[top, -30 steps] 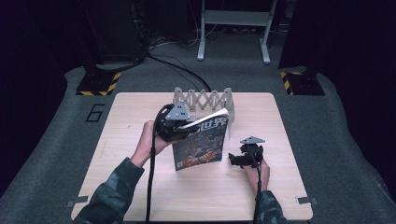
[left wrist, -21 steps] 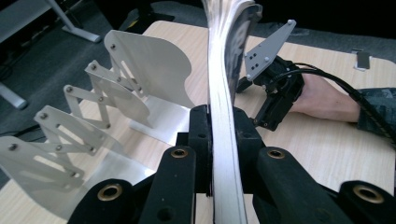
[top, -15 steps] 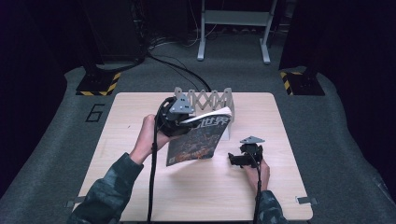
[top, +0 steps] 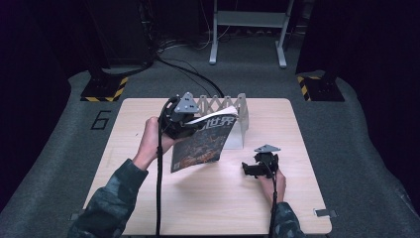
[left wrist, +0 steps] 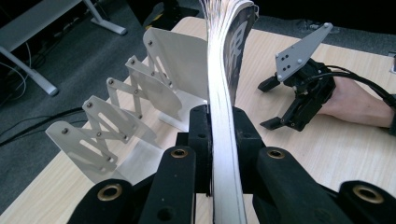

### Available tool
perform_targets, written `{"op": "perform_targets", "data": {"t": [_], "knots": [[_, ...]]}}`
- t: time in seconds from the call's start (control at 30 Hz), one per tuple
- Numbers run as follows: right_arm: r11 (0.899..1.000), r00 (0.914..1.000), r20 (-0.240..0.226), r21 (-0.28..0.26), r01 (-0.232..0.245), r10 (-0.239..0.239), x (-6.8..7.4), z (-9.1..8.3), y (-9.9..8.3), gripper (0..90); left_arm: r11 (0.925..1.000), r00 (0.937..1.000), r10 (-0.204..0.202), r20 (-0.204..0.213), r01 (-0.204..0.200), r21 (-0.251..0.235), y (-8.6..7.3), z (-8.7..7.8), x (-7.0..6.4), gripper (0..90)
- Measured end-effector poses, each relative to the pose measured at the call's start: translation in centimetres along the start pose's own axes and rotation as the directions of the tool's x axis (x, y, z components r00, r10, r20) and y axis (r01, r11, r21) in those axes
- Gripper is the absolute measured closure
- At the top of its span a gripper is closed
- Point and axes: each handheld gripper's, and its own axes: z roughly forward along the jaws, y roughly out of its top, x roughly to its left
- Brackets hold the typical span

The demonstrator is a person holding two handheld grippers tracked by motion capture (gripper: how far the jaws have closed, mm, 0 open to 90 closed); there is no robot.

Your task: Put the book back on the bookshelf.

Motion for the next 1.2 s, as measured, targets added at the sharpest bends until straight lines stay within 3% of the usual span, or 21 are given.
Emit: {"op": "perform_targets", "data": {"t": [0.37, 0.63, 0.93, 1.2], "knots": [[1.0, 1.0, -0.005, 0.0, 0.003, -0.003, 0.0, 0.0, 0.0, 7.1, 0.999, 0.9977, -0.045, -0.051, 0.045, -0.008, -1.3, -1.0, 1.3, 81.8], [1.0, 1.0, -0.003, 0.0, 0.001, -0.001, 0.0, 0.0, 0.0, 7.2, 0.9963, 0.9942, -0.085, -0.065, 0.085, -0.016, -1.9, -1.6, 2.4, 81.7], [1.0, 1.0, 0.0, -0.001, 0.0, 0.0, 0.0, 0.0, 0.0, 7.2, 0.9913, 0.9818, -0.129, -0.139, 0.125, -0.041, -2.6, -2.2, 3.7, 81.9], [1.0, 1.0, -0.004, -0.001, 0.0, 0.0, 0.0, 0.0, 0.0, 7.6, 0.9876, 0.9728, -0.156, -0.172, 0.15, -0.046, -2.6, -1.9, 4.4, 82.0]]}}
